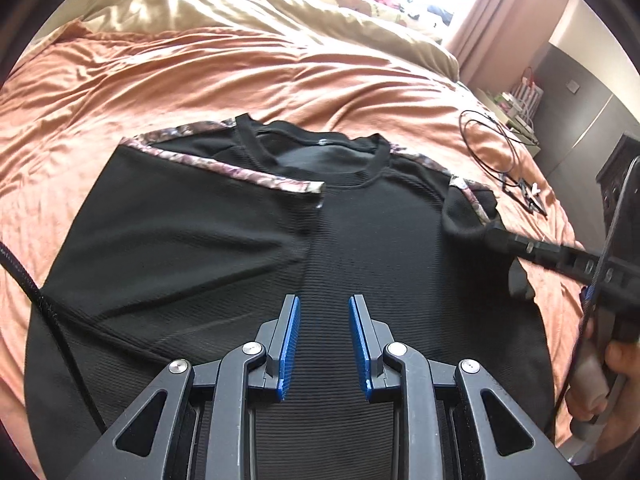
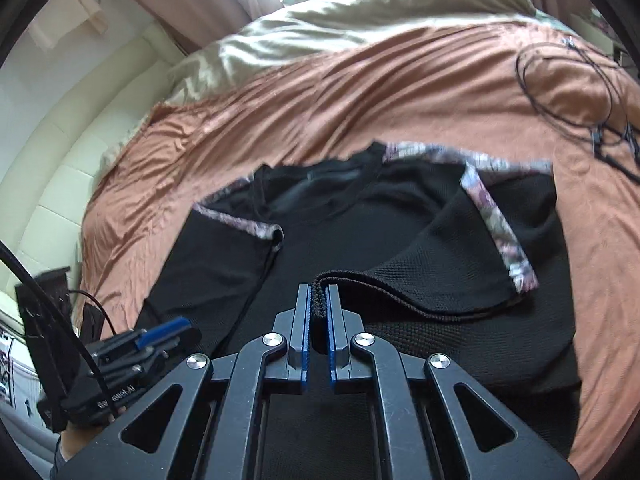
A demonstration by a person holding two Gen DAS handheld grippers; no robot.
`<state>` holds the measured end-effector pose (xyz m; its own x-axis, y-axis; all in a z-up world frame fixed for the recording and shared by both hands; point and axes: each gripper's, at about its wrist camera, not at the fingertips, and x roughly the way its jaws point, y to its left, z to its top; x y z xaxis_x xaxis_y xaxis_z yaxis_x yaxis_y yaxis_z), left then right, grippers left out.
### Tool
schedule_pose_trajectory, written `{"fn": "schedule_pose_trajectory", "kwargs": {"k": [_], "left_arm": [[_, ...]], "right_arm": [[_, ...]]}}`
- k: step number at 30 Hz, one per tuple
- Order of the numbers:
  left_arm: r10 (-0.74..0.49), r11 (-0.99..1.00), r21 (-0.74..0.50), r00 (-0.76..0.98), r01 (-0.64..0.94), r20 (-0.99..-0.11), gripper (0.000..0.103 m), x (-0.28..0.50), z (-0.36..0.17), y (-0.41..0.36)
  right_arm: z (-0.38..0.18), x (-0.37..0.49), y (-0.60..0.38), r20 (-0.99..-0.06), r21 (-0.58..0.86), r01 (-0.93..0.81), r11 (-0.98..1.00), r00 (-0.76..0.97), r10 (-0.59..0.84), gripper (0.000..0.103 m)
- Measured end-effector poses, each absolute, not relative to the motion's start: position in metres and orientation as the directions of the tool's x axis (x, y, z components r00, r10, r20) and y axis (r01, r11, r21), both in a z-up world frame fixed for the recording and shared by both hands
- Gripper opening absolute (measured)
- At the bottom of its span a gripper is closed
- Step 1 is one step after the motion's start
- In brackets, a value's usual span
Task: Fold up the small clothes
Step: 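Fold the second side over the body toward the first fold and release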
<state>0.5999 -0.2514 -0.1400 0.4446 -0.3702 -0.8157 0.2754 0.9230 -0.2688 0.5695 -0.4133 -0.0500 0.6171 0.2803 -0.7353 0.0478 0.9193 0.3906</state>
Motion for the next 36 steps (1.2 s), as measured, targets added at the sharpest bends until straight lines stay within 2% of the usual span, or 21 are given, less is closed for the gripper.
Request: {"fn": "schedule_pose_trajectory", "kwargs": {"k": [2,4,5,12,18,26,32,35,36], "left_arm": [[-0.367,0.925,-0.269,0.440,0.270,-0.819,0.027,0.601,-0.142,-0.249],[-0.368,0.924,-0.271,0.438,0.269,-0.820,0.028,0.601,-0.142,-0.249],[-0.370,0.923,-0.271,0.438,0.272,-0.819,0.028,0.600,-0.141,-0.249],[-0.373,0.918,-0.261,0.429,0.298,-0.823,0.029,0.599,-0.137,-0.269],[-0.367,0.909,-0.226,0.413,0.351,-0.834,0.040,0.599,-0.141,-0.303],[-0.326,0.900,-0.166,0.371,0.403,-0.869,0.040,0.606,-0.166,-0.345],[-0.306,0.896,-0.146,0.345,0.419,-0.888,0.040,0.612,-0.190,-0.366],[-0.296,0.893,-0.123,0.357,0.433,-0.886,0.039,0.611,-0.194,-0.377],[-0.295,0.892,-0.119,0.362,0.437,-0.884,0.034,0.611,-0.194,-0.380]], "right_arm": [[-0.053,0.573,-0.414,-0.746,0.396,0.041,0.917,0.596,0.296,0.016],[-0.051,0.570,-0.419,-0.740,0.406,0.040,0.913,0.601,0.303,0.054],[-0.048,0.567,-0.424,-0.728,0.411,0.037,0.911,0.615,0.303,0.058],[-0.038,0.529,-0.479,-0.687,0.448,0.107,0.887,0.676,0.266,0.058],[-0.050,0.491,-0.526,-0.658,0.501,0.188,0.845,0.717,0.231,0.058],[-0.080,0.454,-0.554,-0.613,0.531,0.259,0.807,0.775,0.154,0.054],[-0.091,0.452,-0.553,-0.690,0.377,0.302,0.876,0.722,0.048,0.053],[-0.091,0.458,-0.548,-0.705,0.351,0.287,0.891,0.708,0.050,0.053],[-0.092,0.460,-0.546,-0.713,0.326,0.288,0.900,0.700,0.035,0.053]]}}
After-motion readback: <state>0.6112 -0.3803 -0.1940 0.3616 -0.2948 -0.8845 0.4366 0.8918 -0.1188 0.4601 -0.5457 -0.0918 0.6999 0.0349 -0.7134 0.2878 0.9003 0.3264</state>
